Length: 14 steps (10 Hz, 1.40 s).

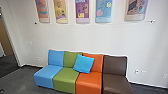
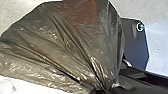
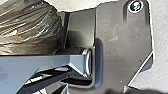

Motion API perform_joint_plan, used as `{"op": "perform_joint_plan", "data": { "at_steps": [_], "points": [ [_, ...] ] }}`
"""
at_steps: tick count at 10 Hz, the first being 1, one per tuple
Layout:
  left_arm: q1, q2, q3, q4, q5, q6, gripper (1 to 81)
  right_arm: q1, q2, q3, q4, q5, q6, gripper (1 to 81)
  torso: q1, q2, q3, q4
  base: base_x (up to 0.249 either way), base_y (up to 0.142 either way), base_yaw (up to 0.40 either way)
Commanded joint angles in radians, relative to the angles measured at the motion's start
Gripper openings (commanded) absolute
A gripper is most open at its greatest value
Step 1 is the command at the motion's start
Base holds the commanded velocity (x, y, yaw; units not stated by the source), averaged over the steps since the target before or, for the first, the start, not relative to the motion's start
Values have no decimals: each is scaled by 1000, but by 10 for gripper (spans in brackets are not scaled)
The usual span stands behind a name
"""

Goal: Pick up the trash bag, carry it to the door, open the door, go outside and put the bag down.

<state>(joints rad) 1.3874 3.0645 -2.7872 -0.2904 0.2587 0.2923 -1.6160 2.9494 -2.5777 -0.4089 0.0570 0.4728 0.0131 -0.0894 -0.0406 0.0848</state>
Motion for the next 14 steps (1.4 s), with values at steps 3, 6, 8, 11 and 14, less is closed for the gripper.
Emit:
{"op": "perform_joint_plan", "data": {
  "at_steps": [3, 6, 8, 11, 14],
  "points": [
    [-81, 1, -2, 4, 65, 10, 10, 54, 0, 1, -11, -42, 0, 811, 0, 0, 0, 0, -80, 0, 0],
    [-84, -1, -2, 2, 66, 10, 10, 52, -2, 1, -10, -42, 0, 811, -1, 0, 0, 0, 0, 0, 0],
    [-84, -2, -2, 1, 66, 10, 10, 52, -2, 1, -10, -42, 0, 811, -2, -1, 0, 0, 0, 0, -50],
    [-84, -1, -2, 1, 68, 8, 10, 49, -2, -2, -10, -42, 0, 811, -1, -1, 0, 0, 0, 0, -155],
    [-83, 1, -2, 1, 66, 10, 10, 47, 0, -2, -7, -42, 1, 811, -1, 0, 0, 0, 0, 0, -182]
  ]
}}
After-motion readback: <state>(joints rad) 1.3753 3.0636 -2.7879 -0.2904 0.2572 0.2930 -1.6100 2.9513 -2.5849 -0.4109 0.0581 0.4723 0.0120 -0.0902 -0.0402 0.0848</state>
